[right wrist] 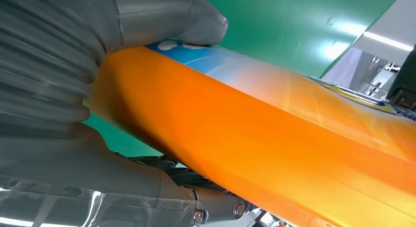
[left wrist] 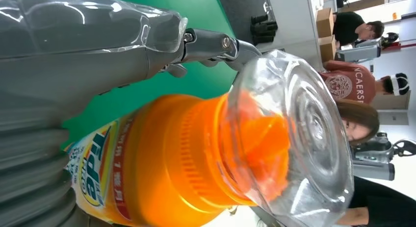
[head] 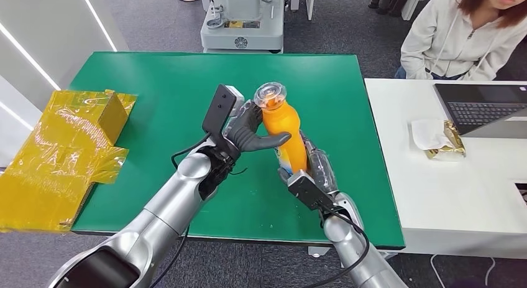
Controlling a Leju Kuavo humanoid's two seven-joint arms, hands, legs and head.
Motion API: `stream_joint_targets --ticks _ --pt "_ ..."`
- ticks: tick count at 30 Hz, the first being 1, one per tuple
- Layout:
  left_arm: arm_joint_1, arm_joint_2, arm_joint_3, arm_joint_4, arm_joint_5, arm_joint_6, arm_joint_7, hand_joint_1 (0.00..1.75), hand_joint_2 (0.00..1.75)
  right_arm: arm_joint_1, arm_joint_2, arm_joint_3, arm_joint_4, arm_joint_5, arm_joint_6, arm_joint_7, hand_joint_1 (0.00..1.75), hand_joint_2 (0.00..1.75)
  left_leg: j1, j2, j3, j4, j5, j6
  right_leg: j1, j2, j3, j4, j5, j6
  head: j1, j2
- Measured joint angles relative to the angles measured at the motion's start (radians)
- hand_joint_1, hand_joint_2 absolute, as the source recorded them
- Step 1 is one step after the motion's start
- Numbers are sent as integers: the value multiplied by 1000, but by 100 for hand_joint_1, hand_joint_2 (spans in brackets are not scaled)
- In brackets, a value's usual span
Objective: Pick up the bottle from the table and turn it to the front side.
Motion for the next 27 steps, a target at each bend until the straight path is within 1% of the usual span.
stream_joint_targets --ticks 2,3,6,7,9,13,15,17,21,23,25,27 --pt "1 -6 0 0 3 -4 9 0 175 2 0 0 0 2 -4 4 175 175 0 0 0 0 0 0 0 0 0 0 0 0 0 0" --pt "1 -9 0 0 6 -7 14 8 175 3 0 0 0 4 -7 8 175 175 0 0 0 0 0 0 0 0 0 0 0 0 0 0" --pt "3 -16 0 -2 19 -9 19 123 175 7 0 0 0 9 -14 16 175 175 0 0 0 0 0 0 0 0 0 0 0 0 0 0" --pt "3 -17 0 -4 24 -7 19 154 175 9 0 0 0 11 -15 17 175 175 0 0 0 0 0 0 0 0 0 0 0 0 0 0" --pt "3 -18 0 -12 36 -3 23 157 175 14 0 0 0 16 -18 19 175 175 0 0 0 0 0 0 0 0 0 0 0 0 0 0" --pt "4 -19 0 -19 63 -12 37 171 175 20 0 0 0 22 -21 19 175 175 0 0 0 0 0 0 0 0 0 0 0 0 0 0" --pt "4 -20 0 -20 91 -26 48 173 175 23 0 0 0 23 -25 18 175 175 0 0 0 0 0 0 0 0 0 0 0 0 0 0" --pt "4 -20 0 -20 121 -40 58 170 175 25 0 0 0 25 -29 15 175 175 0 0 0 0 0 0 0 0 0 0 0 0 0 0" --pt "4 -24 0 -20 166 -53 67 157 175 27 0 0 0 28 -38 12 175 175 0 0 0 0 0 0 0 0 0 0 0 0 0 0" --pt "4 -27 0 -20 181 -54 67 158 175 28 0 0 0 32 -43 11 175 175 0 0 0 0 0 0 0 0 0 0 0 0 0 0" --pt "4 -29 0 -20 198 -55 68 158 175 29 0 -1 0 36 -47 9 169 175 0 0 0 0 0 0 0 0 0 0 0 0 0 0" --pt "6 -30 0 -20 213 -56 69 164 175 30 0 -3 0 37 -50 9 83 175 0 0 0 0 0 0 0 0 0 0 0 0 0 0"
